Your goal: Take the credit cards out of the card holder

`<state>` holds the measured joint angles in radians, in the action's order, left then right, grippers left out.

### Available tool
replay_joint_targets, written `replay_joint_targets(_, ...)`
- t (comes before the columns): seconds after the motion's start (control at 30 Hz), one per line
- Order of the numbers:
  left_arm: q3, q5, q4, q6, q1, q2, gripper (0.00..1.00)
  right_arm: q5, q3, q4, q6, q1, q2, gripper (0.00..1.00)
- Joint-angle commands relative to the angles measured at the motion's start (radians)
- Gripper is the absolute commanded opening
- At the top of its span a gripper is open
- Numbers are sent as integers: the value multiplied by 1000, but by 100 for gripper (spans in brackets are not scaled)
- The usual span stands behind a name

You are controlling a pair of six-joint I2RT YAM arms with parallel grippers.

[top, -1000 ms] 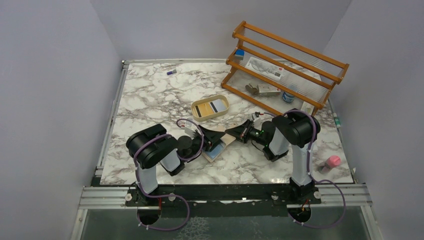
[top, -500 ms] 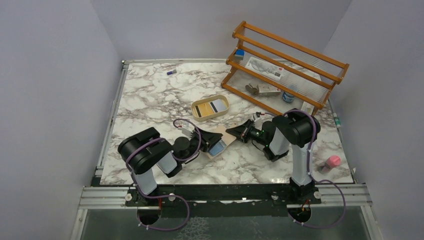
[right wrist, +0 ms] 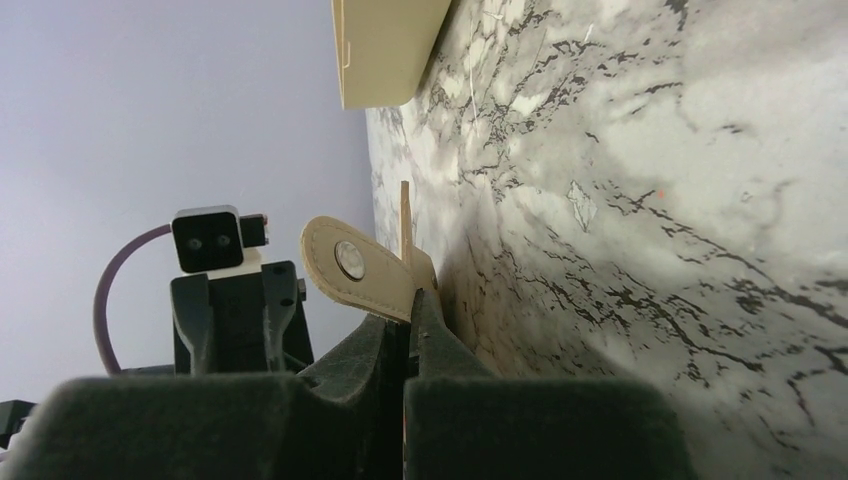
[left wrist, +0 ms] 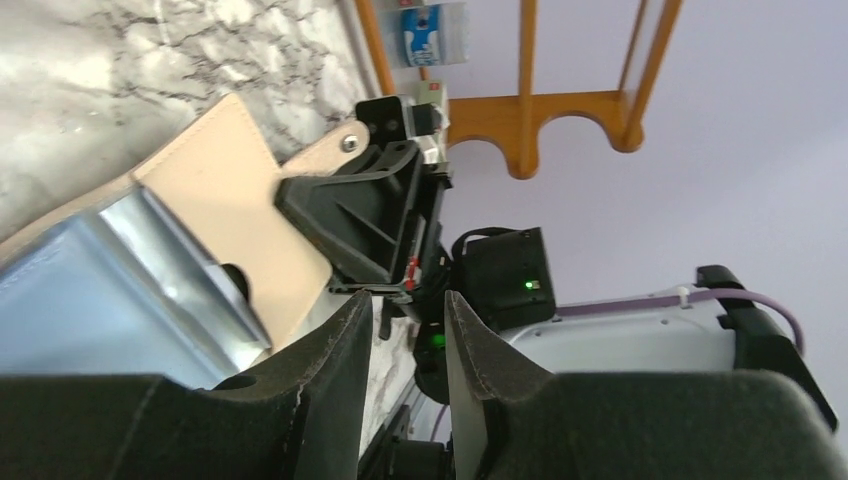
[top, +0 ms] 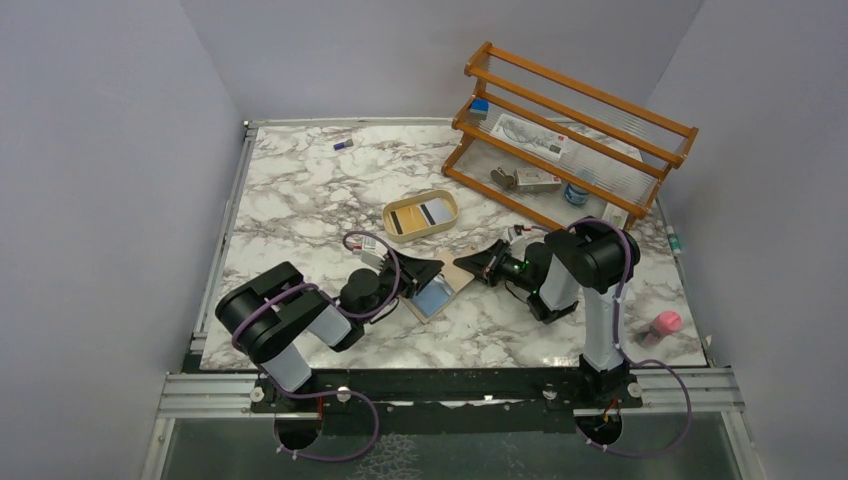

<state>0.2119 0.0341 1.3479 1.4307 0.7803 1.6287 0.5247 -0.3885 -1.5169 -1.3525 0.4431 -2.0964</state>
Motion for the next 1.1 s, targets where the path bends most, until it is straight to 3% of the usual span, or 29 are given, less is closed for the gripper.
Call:
replay_joint_targets(0.0,21,6,-156,-13,17,-44,34,-17,10,-269,13,-4,-14,1)
replay_joint_targets(0.47,15,78,-217,81,46,30,35,-14,5,-269,10,-3,-13,1)
replay_joint_targets(1.07,71,141,-155,108,46,148,35,-15,8,-269,10,-4,-6,1)
